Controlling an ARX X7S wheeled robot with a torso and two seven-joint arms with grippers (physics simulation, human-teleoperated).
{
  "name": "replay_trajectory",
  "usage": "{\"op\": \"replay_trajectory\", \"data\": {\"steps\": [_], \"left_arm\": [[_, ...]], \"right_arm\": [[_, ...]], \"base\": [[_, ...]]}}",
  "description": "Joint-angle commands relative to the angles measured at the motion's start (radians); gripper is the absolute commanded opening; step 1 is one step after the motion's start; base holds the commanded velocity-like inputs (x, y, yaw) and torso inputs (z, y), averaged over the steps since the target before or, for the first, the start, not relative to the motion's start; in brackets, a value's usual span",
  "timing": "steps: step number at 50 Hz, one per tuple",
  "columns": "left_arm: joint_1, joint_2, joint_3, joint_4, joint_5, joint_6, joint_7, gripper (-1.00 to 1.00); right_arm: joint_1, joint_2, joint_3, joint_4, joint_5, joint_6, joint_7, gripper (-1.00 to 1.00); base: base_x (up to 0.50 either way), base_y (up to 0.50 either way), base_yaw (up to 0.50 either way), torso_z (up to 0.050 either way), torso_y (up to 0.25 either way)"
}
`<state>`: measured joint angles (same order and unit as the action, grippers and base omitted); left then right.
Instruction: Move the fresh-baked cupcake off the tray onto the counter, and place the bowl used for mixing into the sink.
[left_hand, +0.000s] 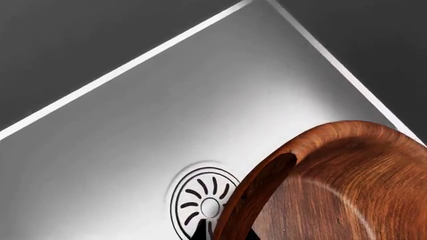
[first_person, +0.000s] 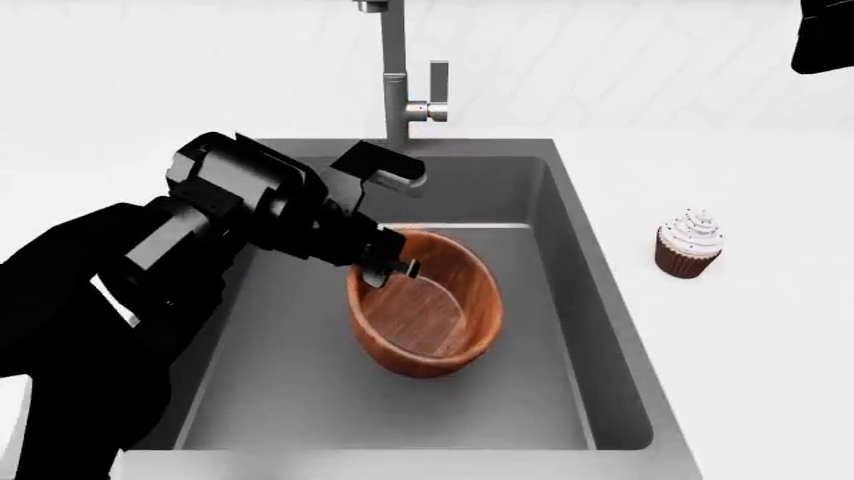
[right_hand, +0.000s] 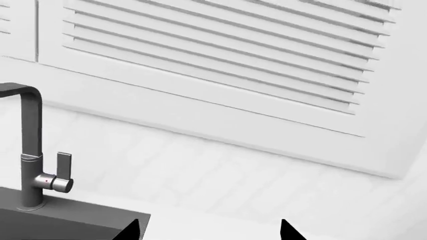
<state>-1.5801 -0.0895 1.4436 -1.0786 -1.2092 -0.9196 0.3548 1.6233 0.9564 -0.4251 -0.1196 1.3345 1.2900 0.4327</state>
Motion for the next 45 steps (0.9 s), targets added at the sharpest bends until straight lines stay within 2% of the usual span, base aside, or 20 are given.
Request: {"op": "replay_trajectory", "data": {"steps": [1,6,7,20,26,32,35,45], "left_arm": [[0.011,0.012,-0.009,-0.041,-0.011,0.003,-0.073,-1.0],[0.013,0.01,-0.006,-0.051,-0.007,-0.001,-0.076,-1.0],[0.014,0.002,-0.003,-0.029,-0.007,-0.007,-0.075,1.0],[0.003,0.005,-0.002,-0.062,0.0,-0.013,-0.085,1.0],[-0.015,-0.035,-0.022,0.026,-0.022,-0.039,-0.136,1.0],[-0.035,-0.179,-0.074,0.353,-0.089,-0.088,-0.298,1.0],[-0.041,-0.286,-0.122,0.586,-0.149,-0.109,-0.402,1.0],[-0.036,-0.512,-0.257,1.031,-0.294,-0.09,-0.679,1.0]], "right_arm": [[0.008,-0.002,-0.012,-0.004,0.004,-0.004,0.0,1.0],[0.008,-0.002,-0.013,-0.004,0.01,-0.005,0.007,1.0],[0.009,-0.003,-0.012,-0.006,0.016,-0.002,0.012,1.0],[0.011,0.0,-0.015,-0.004,0.021,-0.011,0.018,1.0],[0.001,0.005,-0.01,-0.006,0.03,-0.016,0.025,1.0],[-0.024,0.007,0.0,-0.019,0.028,-0.05,0.021,1.0],[-0.085,0.027,0.018,-0.058,0.014,-0.112,0.003,1.0],[-0.272,0.097,0.124,-0.22,0.011,-0.306,-0.005,1.0]], "base": [[0.0,0.0,0.0,0.0,0.0],[0.0,0.0,0.0,0.0,0.0],[0.0,0.0,0.0,0.0,0.0],[0.0,0.0,0.0,0.0,0.0],[0.0,0.0,0.0,0.0,0.0],[0.0,0.0,0.0,0.0,0.0],[0.0,0.0,0.0,0.0,0.0],[0.0,0.0,0.0,0.0,0.0]]}}
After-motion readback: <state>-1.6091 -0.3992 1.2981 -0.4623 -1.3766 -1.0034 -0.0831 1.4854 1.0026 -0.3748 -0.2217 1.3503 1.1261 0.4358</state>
